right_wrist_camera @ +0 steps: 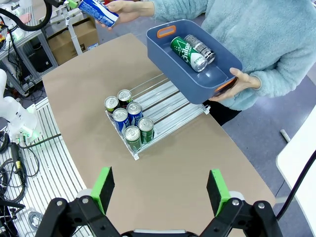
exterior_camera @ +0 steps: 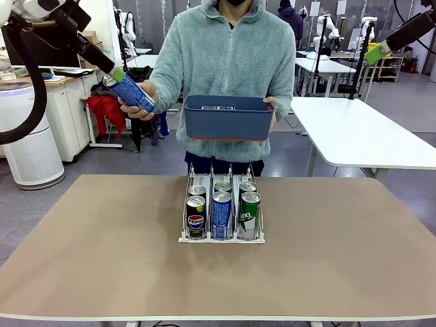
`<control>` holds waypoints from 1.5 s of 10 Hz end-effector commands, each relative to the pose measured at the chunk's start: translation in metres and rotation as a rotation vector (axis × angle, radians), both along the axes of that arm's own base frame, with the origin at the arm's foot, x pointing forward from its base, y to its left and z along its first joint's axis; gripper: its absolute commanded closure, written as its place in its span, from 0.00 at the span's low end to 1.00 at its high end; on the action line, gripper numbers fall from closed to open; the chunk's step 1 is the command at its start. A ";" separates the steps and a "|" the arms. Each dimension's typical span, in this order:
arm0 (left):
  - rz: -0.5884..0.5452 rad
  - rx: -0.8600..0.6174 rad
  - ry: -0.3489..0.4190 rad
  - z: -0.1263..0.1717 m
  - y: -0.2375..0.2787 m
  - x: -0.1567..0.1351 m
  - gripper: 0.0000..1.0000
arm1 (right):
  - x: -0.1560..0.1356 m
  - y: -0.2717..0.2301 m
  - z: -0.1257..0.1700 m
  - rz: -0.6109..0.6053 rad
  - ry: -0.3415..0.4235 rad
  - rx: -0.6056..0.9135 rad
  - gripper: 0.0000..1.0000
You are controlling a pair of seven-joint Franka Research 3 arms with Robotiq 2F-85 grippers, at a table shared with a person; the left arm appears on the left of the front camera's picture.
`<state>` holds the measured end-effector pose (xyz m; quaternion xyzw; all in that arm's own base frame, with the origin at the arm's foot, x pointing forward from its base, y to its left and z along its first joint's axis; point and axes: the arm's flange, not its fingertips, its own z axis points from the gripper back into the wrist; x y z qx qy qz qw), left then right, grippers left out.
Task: Fill the beverage cans into the dispenser.
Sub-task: Pick up the Ionic drink handed by the human.
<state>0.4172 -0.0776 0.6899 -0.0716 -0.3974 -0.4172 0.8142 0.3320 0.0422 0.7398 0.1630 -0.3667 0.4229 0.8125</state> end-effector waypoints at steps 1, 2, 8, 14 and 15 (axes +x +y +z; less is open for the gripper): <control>0.006 -0.034 -0.001 -0.003 -0.001 0.012 0.00 | 0.000 0.001 -0.001 0.001 0.001 -0.003 0.00; 0.003 -0.049 0.015 -0.007 -0.001 0.015 0.00 | 0.000 0.001 -0.001 0.001 0.001 -0.003 0.00; 0.017 -0.068 0.073 -0.026 0.009 0.023 0.00 | 0.000 0.001 -0.001 0.001 0.001 -0.003 0.00; -0.010 -0.065 0.098 -0.035 0.009 0.034 0.00 | 0.000 0.001 -0.001 0.001 0.001 -0.003 0.00; -0.018 -0.067 0.101 -0.035 0.008 0.035 0.00 | 0.000 0.001 -0.001 0.001 0.001 -0.003 0.00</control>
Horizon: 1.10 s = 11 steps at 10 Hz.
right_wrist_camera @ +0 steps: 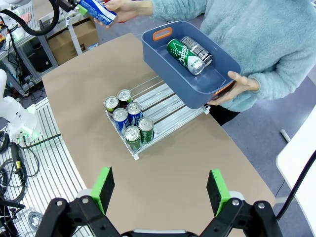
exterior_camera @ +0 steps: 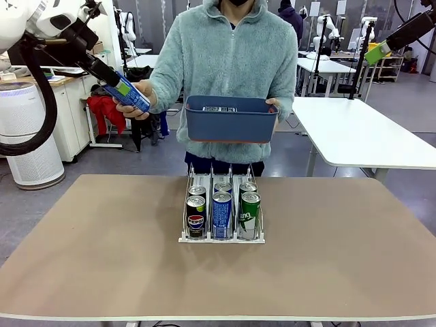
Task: Fill the beverage cans into the dispenser.
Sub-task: Pick up the Ionic drink handed by the human.
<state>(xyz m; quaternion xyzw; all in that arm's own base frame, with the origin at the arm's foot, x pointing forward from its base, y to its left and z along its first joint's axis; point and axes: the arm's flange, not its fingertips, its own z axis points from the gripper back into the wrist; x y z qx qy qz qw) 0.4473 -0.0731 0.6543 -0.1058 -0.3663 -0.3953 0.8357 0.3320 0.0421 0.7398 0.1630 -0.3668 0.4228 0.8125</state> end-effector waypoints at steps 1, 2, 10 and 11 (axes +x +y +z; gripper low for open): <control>0.001 0.000 -0.002 0.001 0.000 -0.001 0.00 | 0.000 0.001 -0.001 0.001 0.001 -0.003 0.00; 0.001 0.000 -0.002 0.001 0.000 -0.001 0.00 | 0.000 0.001 -0.001 0.001 0.001 -0.003 0.00; 0.022 0.014 0.022 0.000 -0.001 -0.006 1.00 | 0.000 0.001 -0.001 0.001 0.001 -0.003 0.00; 0.029 0.016 0.021 0.000 -0.001 -0.007 1.00 | 0.000 0.001 -0.001 0.001 0.001 -0.003 0.00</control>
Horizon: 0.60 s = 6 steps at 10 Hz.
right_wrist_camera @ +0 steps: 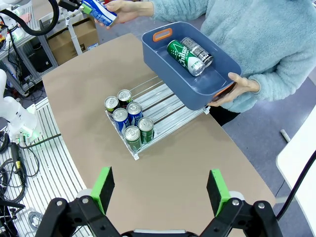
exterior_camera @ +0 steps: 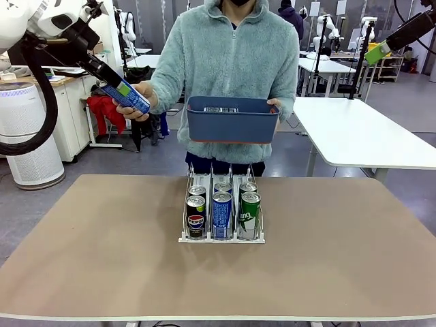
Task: Fill the beverage cans into the dispenser.
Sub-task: Pick up the Ionic drink handed by the human.
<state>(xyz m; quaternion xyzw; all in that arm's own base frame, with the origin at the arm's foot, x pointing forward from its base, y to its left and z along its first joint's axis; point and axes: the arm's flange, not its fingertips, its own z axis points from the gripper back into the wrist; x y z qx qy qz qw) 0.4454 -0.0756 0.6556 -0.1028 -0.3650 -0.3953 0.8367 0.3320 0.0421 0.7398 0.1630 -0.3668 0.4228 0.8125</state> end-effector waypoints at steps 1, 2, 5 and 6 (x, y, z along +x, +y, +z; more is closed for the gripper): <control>0.034 0.011 0.019 0.000 0.002 -0.005 1.00 | 0.000 0.001 -0.001 0.001 0.001 -0.003 0.00; 0.039 0.022 0.028 0.000 0.004 -0.007 0.94 | 0.000 0.001 -0.001 0.001 0.001 -0.003 0.00; 0.068 0.045 0.009 0.003 0.004 -0.011 1.00 | 0.000 0.001 -0.001 0.001 0.001 -0.003 0.00; 0.054 0.047 0.010 0.004 0.003 -0.012 1.00 | 0.000 0.001 -0.001 0.001 0.001 -0.003 0.00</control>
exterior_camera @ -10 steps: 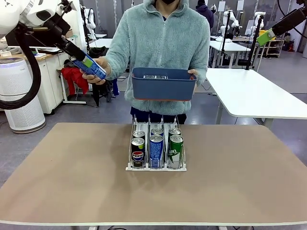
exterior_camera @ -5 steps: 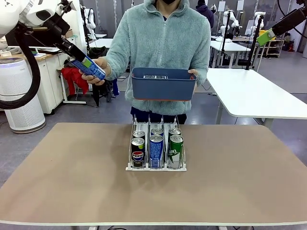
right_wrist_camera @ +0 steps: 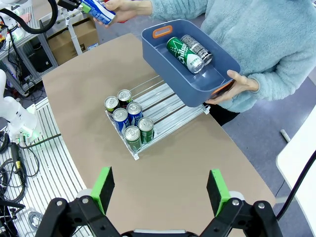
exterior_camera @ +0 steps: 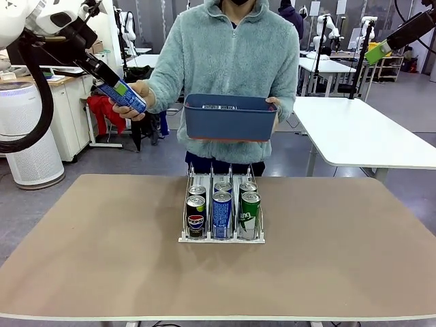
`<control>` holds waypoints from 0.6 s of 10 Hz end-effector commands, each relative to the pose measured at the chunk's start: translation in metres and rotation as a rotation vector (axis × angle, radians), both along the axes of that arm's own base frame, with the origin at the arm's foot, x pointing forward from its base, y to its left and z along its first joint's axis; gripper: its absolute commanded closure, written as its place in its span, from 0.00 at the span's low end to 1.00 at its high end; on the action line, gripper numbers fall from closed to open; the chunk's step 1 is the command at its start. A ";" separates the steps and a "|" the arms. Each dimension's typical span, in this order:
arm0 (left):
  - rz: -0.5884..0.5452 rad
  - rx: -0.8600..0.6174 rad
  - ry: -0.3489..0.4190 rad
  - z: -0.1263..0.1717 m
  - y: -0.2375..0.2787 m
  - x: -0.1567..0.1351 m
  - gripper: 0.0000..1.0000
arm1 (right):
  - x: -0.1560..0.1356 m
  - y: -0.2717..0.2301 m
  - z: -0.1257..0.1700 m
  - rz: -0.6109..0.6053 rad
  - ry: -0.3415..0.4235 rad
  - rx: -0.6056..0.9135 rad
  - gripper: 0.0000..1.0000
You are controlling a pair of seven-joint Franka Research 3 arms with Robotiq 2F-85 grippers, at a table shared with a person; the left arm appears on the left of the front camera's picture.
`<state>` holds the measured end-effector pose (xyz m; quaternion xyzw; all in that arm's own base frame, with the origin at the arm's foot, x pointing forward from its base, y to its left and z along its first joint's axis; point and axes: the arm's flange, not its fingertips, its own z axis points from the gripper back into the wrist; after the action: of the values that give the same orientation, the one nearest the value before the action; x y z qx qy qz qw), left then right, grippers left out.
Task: Fill the beverage cans into the dispenser.
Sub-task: Pick up the Ionic drink handed by the human.
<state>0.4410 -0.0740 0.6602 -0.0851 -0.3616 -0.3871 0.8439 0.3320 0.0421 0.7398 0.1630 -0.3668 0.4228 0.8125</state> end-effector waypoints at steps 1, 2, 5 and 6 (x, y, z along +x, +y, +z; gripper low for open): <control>0.016 -0.003 0.001 0.000 -0.002 -0.008 1.00 | 0.000 0.001 -0.001 0.001 0.001 -0.003 0.00; 0.000 0.000 0.000 0.000 0.000 0.000 1.00 | 0.000 0.001 -0.001 0.001 0.001 -0.003 0.00; 0.000 0.000 0.000 0.000 0.000 0.000 1.00 | 0.000 0.001 -0.001 0.001 0.001 -0.003 0.00; 0.000 0.000 0.000 0.000 0.000 0.000 1.00 | 0.000 0.001 -0.001 0.001 0.001 -0.003 0.00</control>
<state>0.4412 -0.0755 0.6596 -0.0850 -0.3608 -0.3886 0.8436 0.3320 0.0421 0.7398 0.1630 -0.3668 0.4228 0.8125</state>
